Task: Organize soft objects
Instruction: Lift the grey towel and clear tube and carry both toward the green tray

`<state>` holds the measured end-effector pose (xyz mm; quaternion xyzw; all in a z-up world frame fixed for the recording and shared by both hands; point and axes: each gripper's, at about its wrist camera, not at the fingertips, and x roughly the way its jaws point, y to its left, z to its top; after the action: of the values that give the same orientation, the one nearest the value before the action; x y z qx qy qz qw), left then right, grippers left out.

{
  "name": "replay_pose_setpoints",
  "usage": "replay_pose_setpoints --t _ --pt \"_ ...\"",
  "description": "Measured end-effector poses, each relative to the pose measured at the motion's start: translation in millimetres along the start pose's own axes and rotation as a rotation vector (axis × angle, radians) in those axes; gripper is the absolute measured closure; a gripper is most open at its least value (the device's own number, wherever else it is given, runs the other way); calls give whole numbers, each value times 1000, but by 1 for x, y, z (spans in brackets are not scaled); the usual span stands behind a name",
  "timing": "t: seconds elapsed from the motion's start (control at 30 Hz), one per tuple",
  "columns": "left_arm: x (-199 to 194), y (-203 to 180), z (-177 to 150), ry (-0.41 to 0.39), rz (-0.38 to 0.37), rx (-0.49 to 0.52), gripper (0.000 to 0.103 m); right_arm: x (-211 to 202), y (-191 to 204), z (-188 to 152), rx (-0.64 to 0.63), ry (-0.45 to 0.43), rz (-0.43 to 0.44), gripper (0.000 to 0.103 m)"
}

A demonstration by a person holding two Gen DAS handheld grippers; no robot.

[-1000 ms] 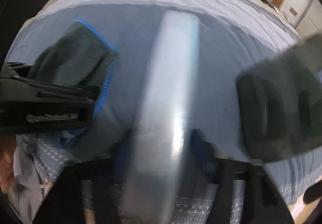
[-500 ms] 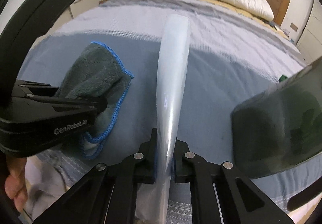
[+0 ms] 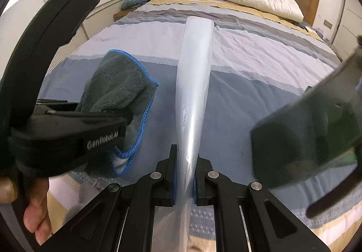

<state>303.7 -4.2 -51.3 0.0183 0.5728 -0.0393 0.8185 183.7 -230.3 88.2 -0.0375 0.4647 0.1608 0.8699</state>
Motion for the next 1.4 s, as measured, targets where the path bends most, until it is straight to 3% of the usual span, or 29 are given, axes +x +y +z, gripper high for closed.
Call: replay_pose_setpoints --t 0.3,0.43,0.63,0.9,1.17,1.4 --pt "-4 -20 -13 31 21 13 80 -54 -27 -37 0 29 20 94" --pt "-15 -31 -34 33 71 31 80 -85 -33 -62 -28 59 51 94" --pt "-36 -45 -63 52 59 21 80 -117 -47 -114 -72 110 81 94" --pt "-53 -85 -110 106 13 85 80 -161 -88 -181 -65 175 85 94" --pt "-62 -165 -165 177 -79 248 80 -204 -156 -242 19 234 2 94" --pt "-53 -262 -186 257 -203 434 79 -232 -236 -263 140 249 -116 94"
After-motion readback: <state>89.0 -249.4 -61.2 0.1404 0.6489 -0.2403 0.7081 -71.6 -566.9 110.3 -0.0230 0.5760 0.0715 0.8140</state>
